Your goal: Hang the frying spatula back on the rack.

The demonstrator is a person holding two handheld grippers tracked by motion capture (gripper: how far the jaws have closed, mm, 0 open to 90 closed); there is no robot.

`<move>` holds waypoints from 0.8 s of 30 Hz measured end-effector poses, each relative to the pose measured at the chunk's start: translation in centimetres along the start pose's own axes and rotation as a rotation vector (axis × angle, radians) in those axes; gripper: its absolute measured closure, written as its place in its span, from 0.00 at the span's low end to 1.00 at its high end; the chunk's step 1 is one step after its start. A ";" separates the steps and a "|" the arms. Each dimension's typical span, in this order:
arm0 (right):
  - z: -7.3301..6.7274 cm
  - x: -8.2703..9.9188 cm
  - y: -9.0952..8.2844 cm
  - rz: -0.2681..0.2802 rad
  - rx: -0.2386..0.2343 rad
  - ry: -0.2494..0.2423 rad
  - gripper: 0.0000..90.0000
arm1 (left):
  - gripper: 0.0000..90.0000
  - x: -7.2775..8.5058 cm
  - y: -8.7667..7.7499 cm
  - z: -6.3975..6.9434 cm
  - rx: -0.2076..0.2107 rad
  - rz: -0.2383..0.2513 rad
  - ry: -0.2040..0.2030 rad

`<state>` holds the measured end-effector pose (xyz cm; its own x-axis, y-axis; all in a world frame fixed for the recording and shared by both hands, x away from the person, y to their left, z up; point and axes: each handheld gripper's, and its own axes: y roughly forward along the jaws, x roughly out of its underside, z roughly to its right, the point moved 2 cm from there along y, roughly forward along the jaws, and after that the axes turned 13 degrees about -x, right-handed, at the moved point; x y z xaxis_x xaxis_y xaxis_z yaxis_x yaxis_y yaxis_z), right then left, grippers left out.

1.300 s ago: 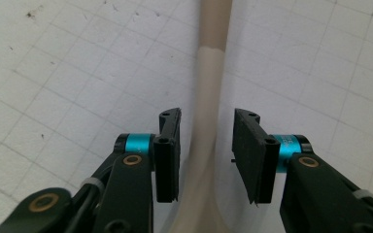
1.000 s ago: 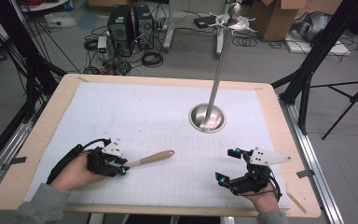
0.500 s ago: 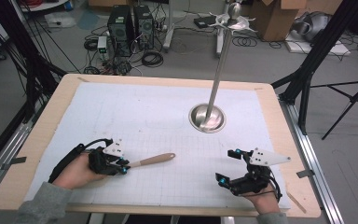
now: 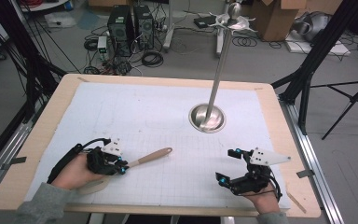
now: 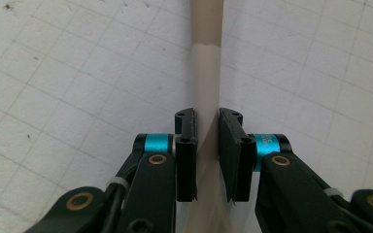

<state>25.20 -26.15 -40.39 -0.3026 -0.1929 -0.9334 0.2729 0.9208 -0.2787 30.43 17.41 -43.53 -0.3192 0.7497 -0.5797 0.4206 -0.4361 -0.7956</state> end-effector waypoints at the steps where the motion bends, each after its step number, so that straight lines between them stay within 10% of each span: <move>1: 0.0 0.0 0.0 -0.001 -0.001 0.003 0.03 | 0.86 0.0 0.0 0.0 0.005 0.003 -0.005; 24: 0.4 -0.3 0.3 0.017 -0.017 0.003 0.02 | 0.86 -0.8 -2.1 -1.0 0.041 0.107 -0.110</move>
<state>25.69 -25.99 -40.29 -0.3012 -0.1764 -0.9371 0.2626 0.9294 -0.2594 30.64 18.27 -41.21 -0.3659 0.6399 -0.6758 0.4233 -0.5322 -0.7332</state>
